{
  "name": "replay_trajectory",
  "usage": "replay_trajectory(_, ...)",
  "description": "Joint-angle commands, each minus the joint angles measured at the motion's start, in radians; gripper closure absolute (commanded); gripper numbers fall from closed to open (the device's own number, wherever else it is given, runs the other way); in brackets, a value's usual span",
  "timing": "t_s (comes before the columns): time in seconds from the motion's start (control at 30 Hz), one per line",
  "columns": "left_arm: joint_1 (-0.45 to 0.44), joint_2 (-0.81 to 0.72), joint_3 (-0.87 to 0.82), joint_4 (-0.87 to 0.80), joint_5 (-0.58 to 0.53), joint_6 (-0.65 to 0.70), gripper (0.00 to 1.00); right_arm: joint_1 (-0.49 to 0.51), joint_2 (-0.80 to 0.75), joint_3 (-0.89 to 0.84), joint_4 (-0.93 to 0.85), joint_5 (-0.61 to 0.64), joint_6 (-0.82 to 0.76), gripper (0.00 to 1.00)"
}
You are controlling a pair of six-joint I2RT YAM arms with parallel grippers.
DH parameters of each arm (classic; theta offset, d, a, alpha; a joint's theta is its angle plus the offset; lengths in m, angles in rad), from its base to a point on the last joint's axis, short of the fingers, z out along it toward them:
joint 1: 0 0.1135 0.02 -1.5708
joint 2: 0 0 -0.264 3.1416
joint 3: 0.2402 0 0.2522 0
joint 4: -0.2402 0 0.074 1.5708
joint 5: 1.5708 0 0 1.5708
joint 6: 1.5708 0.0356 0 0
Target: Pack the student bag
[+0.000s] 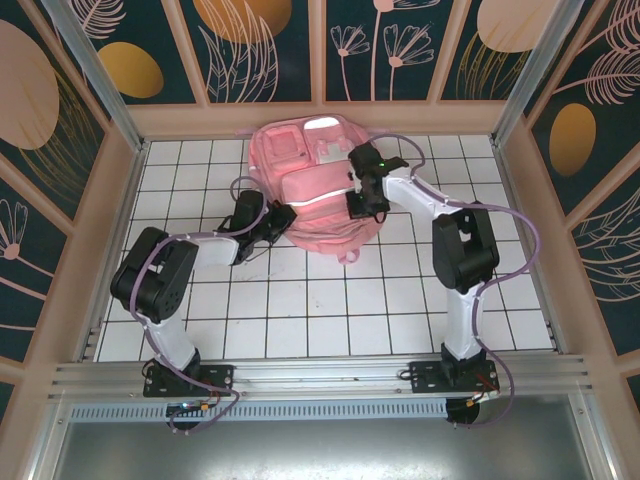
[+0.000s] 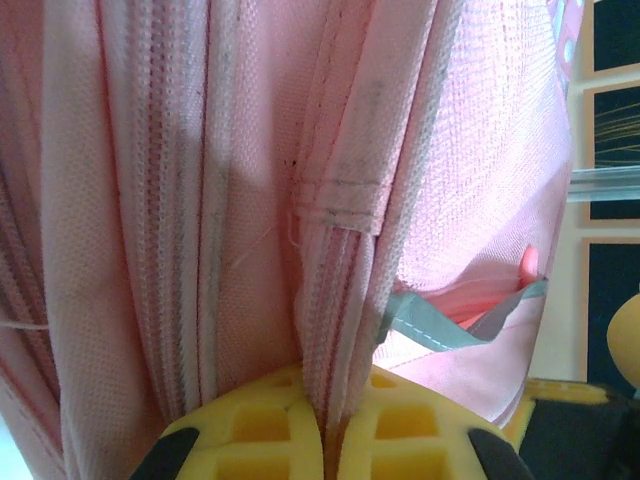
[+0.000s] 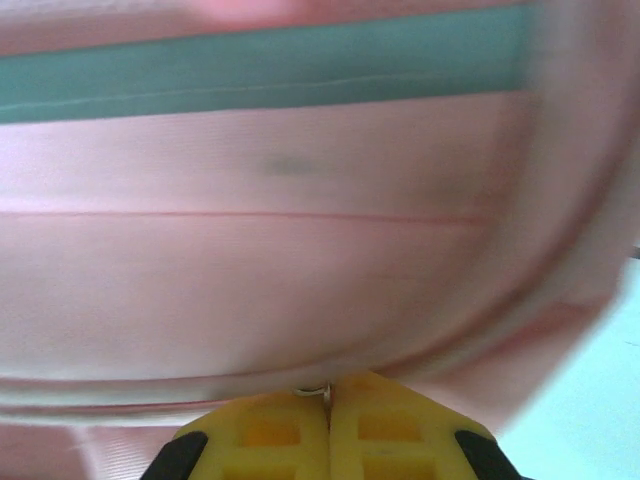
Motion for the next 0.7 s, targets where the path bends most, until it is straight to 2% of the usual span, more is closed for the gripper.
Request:
replay_trajectory(0.0,0.038,-0.061,-0.027,-0.07,-0.062,0.065,1.0,-0.016,-0.004,0.074,-0.094,0.235,0.023,1.0)
replay_trajectory(0.1,0.071,-0.069,-0.029,-0.105,-0.078,0.112,1.0,-0.009,0.034,0.113,-0.128,0.244,0.001,1.0)
replay_trajectory(0.17,0.1,-0.102,-0.017,-0.122,-0.082,0.143,1.0,0.016,0.031,0.101,-0.112,0.145,-0.037,1.0)
replay_trajectory(0.33,0.14,-0.08,0.076,-0.18,-0.088,0.214,1.0,0.16,0.04,0.072,-0.079,-0.046,-0.148,1.0)
replay_trajectory(0.43,0.151,-0.046,0.137,-0.209,-0.088,0.249,0.98,0.213,0.073,0.088,-0.078,-0.184,-0.178,1.0)
replay_trajectory(0.47,0.156,-0.038,0.143,-0.227,-0.09,0.258,0.85,0.227,0.084,0.095,-0.07,-0.234,-0.182,1.0)
replay_trajectory(0.5,0.163,-0.029,0.186,-0.252,-0.089,0.26,0.66,0.238,0.09,0.1,-0.059,-0.272,-0.184,1.0)
replay_trajectory(0.57,0.175,-0.03,0.21,-0.295,-0.089,0.245,0.35,0.258,0.093,0.109,-0.018,-0.329,-0.178,1.0)
replay_trajectory(0.63,0.177,-0.066,0.19,-0.295,-0.091,0.222,0.15,0.273,0.087,0.115,0.06,-0.396,-0.157,1.0)
replay_trajectory(0.67,0.178,-0.104,0.172,-0.291,-0.09,0.205,0.1,0.279,0.088,0.122,0.096,-0.42,-0.141,1.0)
